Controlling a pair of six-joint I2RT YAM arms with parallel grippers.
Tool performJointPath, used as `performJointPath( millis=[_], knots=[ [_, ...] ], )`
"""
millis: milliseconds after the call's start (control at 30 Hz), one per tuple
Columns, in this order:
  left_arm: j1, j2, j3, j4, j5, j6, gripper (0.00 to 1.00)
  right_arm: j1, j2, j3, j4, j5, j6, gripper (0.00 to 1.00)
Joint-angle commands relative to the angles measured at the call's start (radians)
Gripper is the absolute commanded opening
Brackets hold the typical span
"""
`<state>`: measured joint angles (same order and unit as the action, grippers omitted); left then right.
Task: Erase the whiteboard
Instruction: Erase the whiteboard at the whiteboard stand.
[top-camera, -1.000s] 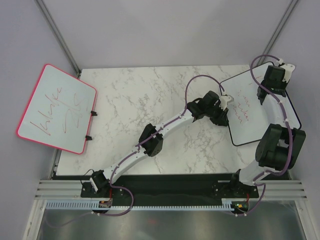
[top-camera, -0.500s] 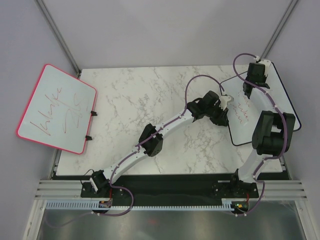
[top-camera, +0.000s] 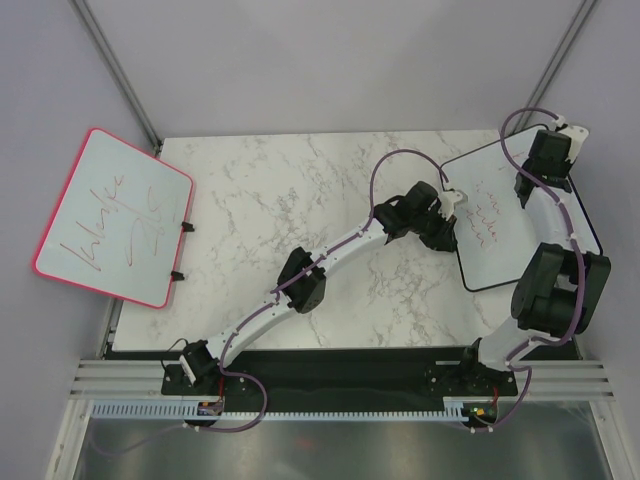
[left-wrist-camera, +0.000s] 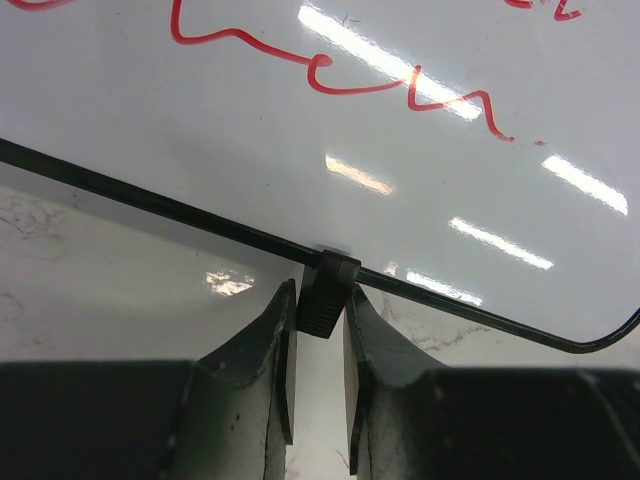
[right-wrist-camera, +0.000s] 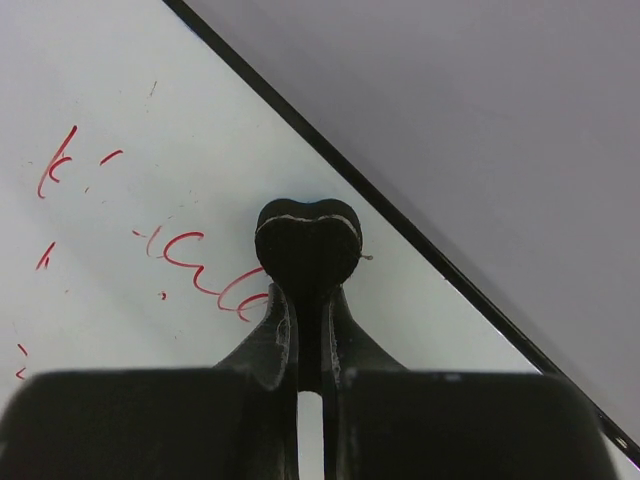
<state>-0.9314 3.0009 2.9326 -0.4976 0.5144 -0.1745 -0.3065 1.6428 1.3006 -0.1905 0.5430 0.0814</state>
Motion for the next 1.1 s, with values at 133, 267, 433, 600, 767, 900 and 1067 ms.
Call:
performJointPath(
  millis=[133,267,433,600,767,900,1067],
  knots=[
    [0.026,0.026,0.025,-0.098,-0.047,-0.069,0.02,0.078,0.152,0.150,-0.027,0.009,-0.071,0.00],
    [0.026,0.029,0.028,-0.101,-0.045,-0.069,0.02,0.122,0.253,0.230,-0.041,0.008,-0.065,0.00],
    [0.028,0.030,0.031,-0.099,-0.040,-0.072,0.02,0.122,0.256,0.246,-0.043,0.055,-0.049,0.00],
    [0.029,0.030,0.031,-0.098,-0.040,-0.074,0.02,0.095,0.187,0.197,-0.064,0.153,-0.046,0.00],
    [0.029,0.027,0.025,-0.098,-0.040,-0.076,0.02,0.041,-0.019,0.005,-0.055,0.204,0.024,0.00],
    [0.029,0.026,0.022,-0.098,-0.043,-0.076,0.02,0.037,-0.173,-0.153,-0.009,0.247,0.055,0.00],
    [0.028,0.024,0.020,-0.096,-0.043,-0.072,0.02,-0.005,-0.226,-0.204,0.040,0.238,0.040,0.00]
  ],
)
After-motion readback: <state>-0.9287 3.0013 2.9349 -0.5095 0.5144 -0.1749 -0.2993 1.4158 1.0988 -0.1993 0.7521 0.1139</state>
